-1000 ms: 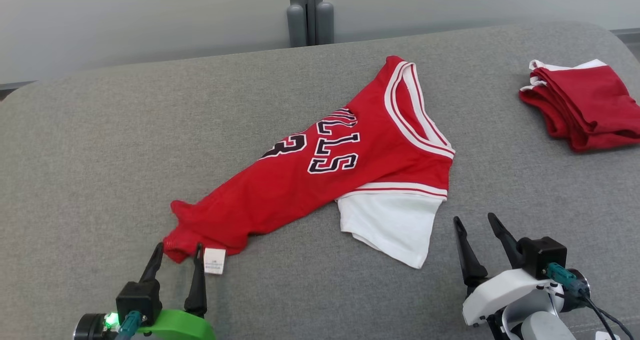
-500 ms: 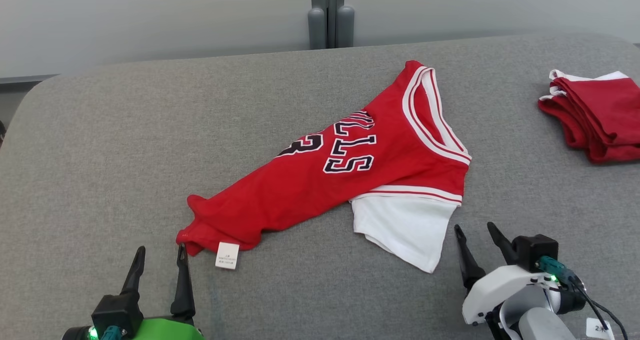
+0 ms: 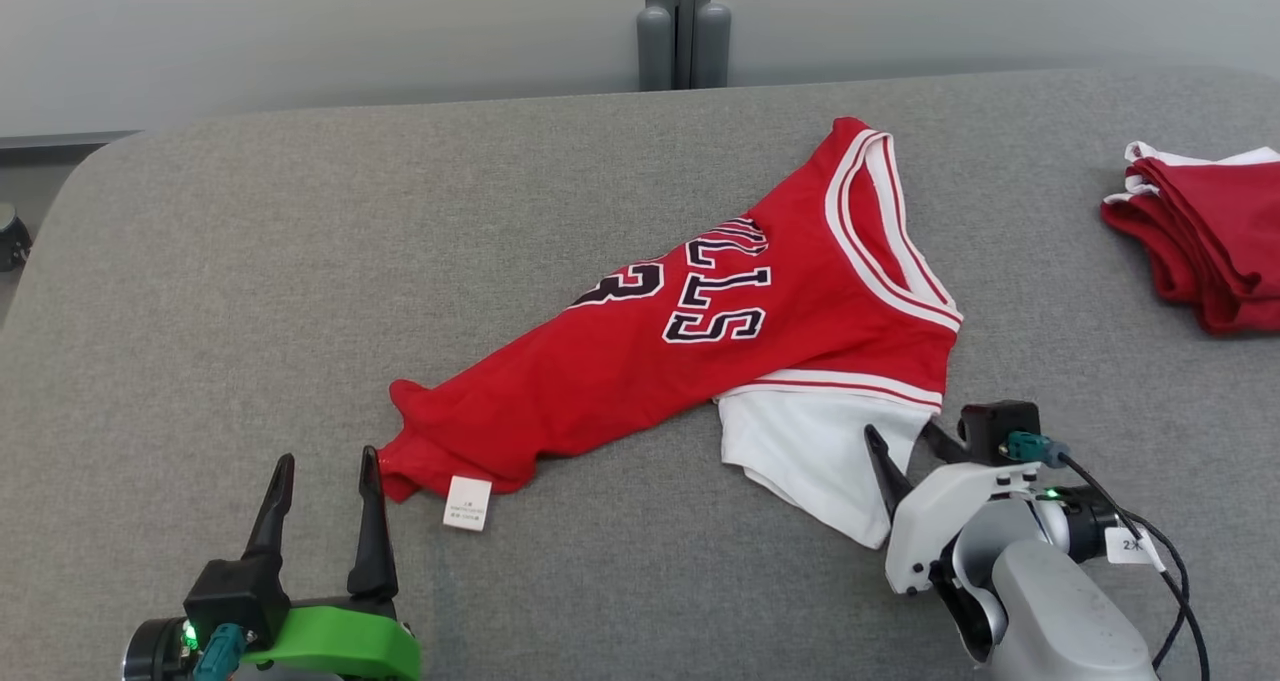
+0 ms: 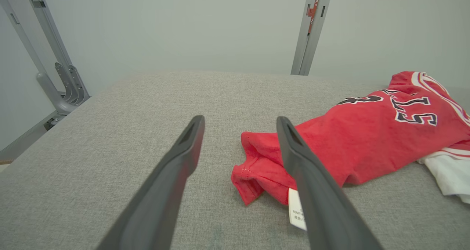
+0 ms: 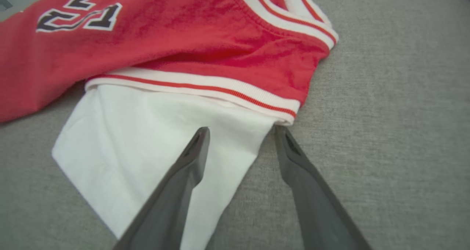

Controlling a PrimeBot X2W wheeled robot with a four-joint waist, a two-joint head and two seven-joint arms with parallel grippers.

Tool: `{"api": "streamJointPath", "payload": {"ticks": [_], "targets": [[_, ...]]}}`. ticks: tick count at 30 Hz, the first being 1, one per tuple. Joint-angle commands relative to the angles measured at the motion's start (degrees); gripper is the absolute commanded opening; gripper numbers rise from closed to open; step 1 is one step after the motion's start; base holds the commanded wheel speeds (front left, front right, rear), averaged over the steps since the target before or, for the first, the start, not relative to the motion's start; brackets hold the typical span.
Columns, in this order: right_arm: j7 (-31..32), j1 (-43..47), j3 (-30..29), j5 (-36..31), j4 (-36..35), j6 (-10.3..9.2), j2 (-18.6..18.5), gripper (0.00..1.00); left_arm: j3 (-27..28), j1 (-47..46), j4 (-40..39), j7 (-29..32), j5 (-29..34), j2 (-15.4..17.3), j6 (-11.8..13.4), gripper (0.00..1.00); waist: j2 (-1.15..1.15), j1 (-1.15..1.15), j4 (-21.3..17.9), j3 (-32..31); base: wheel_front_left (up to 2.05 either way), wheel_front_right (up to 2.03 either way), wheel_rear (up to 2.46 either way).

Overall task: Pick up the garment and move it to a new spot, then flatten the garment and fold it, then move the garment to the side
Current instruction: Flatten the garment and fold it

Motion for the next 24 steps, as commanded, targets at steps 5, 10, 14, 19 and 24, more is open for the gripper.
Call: {"api": "streamJointPath", "payload": {"ticks": [5,10,14,19,24], "targets": [[-2.4,-2.5,0.1,1.8,3.5,-0.1,-0.1,0.0,-0.1,-0.6,-0.5,0.0,-0.4,-0.1,0.6,1.0,0.0,0.0,-0.5,-0.1,0.0,0.0,0.0],[-5.2,-2.7,-5.4,-0.8,4.1,-0.1,-0.9,0.0,-0.2,0.0,-1.0,0.0,-0.8,-0.1,1.0,1.0,0.0,0.0,-1.7,-0.2,0.0,0.0,0.0],[-5.3,-1.1,-9.7,-2.7,2.5,-0.1,-2.2,0.0,-0.3,0.3,-1.3,0.0,-1.0,0.0,1.1,1.0,0.0,0.0,-2.5,-0.1,0.0,0.0,0.0],[-4.2,1.1,-14.4,-4.4,-0.7,-0.1,-3.6,0.0,-0.6,0.2,-1.3,0.0,-0.9,0.0,1.0,1.0,0.0,0.0,-3.1,0.2,0.0,0.0,0.0],[-3.7,2.5,-16.2,-5.6,-2.8,-0.1,-3.3,0.0,-1.1,0.2,-0.9,0.0,-0.8,0.0,0.7,1.0,0.0,0.0,-3.4,0.1,0.0,0.0,0.0]]}}
